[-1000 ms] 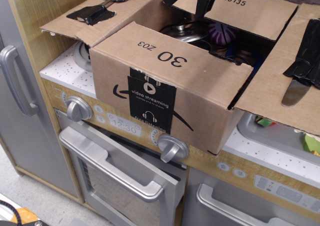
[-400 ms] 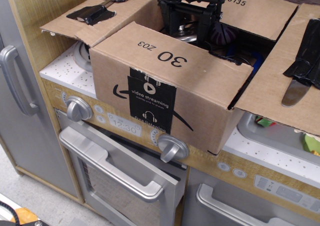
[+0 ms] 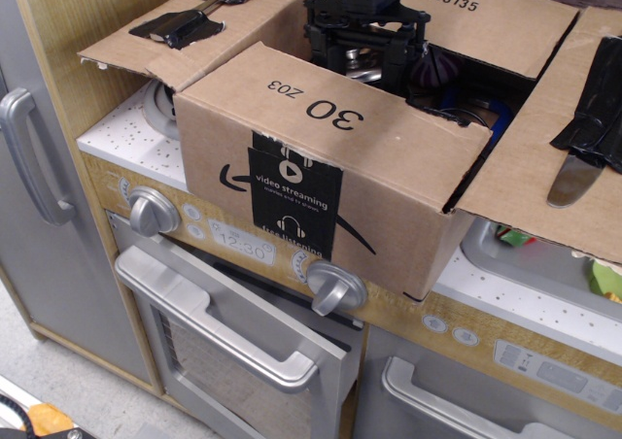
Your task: Open large4fbox flaps
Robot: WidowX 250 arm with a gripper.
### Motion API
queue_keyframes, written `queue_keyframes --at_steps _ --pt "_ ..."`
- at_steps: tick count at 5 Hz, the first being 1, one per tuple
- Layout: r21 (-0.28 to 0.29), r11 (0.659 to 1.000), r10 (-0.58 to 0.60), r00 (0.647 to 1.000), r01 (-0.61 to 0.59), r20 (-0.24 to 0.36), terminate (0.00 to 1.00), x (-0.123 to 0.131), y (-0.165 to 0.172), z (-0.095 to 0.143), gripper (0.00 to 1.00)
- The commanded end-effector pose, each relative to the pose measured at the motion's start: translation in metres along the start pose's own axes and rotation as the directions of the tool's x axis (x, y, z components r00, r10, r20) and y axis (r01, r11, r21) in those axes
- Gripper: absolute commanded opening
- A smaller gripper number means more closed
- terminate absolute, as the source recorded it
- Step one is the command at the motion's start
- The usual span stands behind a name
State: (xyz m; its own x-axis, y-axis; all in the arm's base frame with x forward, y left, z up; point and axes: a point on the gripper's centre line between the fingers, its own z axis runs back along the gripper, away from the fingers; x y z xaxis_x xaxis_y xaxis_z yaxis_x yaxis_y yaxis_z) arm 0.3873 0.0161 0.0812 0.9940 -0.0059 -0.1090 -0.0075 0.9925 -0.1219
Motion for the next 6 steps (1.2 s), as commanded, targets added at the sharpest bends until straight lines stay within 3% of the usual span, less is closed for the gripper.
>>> queue_keyframes --at_steps 1,4,6 --pt "0.004 1.0 -0.014 0.999 0.014 -0.048 0.0 -0.001 -0.004 0.024 1.0" --pt "0.117 0.993 0.039 0.981 -0.017 -0.187 0.0 -0.027 -0.008 0.066 1.0" --pt "0.187 0.982 0.082 0.967 -0.037 -0.239 0.0 -0.058 0.001 0.09 1.0"
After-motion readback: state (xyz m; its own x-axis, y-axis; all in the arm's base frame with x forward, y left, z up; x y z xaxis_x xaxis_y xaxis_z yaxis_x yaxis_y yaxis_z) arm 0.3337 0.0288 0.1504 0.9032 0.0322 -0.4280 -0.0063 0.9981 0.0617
